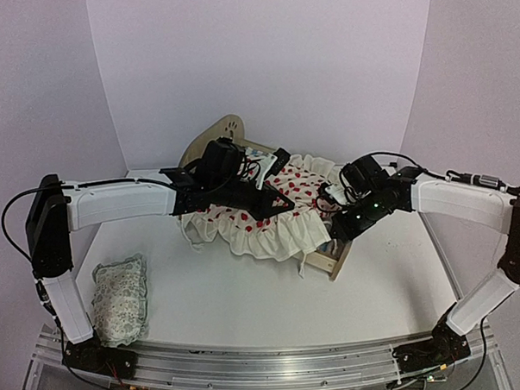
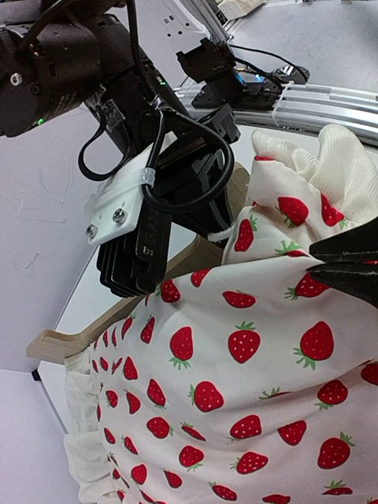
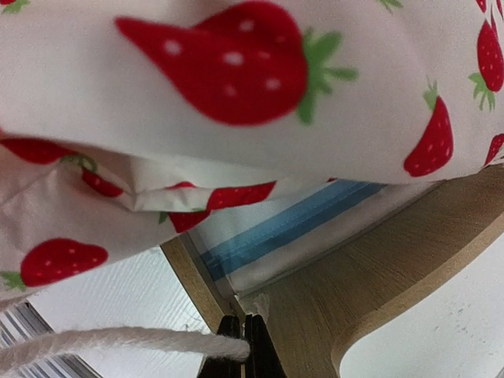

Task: Set up the pet bed
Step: Cross the right ropes of the mattress closest to the robot.

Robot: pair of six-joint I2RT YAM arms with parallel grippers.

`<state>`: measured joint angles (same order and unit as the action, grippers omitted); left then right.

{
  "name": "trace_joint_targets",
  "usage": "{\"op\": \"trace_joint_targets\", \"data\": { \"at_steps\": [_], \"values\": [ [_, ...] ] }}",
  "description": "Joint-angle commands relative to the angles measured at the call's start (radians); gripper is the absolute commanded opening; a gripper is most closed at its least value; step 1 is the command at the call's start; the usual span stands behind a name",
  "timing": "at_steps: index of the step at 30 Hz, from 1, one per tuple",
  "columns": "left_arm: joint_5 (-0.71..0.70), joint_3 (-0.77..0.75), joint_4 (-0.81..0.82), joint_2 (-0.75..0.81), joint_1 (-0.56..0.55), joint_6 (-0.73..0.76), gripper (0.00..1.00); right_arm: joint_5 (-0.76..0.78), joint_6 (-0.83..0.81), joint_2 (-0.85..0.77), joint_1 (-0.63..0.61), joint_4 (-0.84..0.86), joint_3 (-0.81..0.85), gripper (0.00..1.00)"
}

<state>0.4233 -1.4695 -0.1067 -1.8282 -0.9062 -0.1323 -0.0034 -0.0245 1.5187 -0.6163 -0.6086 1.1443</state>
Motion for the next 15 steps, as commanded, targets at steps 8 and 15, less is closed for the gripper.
{"op": "trace_joint_targets", "data": {
  "at_steps": [8,15],
  "values": [
    [-0.015,0.084,0.109,0.059,-0.018,-0.022,0.0,0.116,-0.079,0.11,0.004,-0.389,0.239,0.0],
    [-0.006,0.107,0.131,0.065,-0.02,-0.021,0.0,0.104,-0.052,0.173,0.004,-0.386,0.258,0.0]
  ]
}}
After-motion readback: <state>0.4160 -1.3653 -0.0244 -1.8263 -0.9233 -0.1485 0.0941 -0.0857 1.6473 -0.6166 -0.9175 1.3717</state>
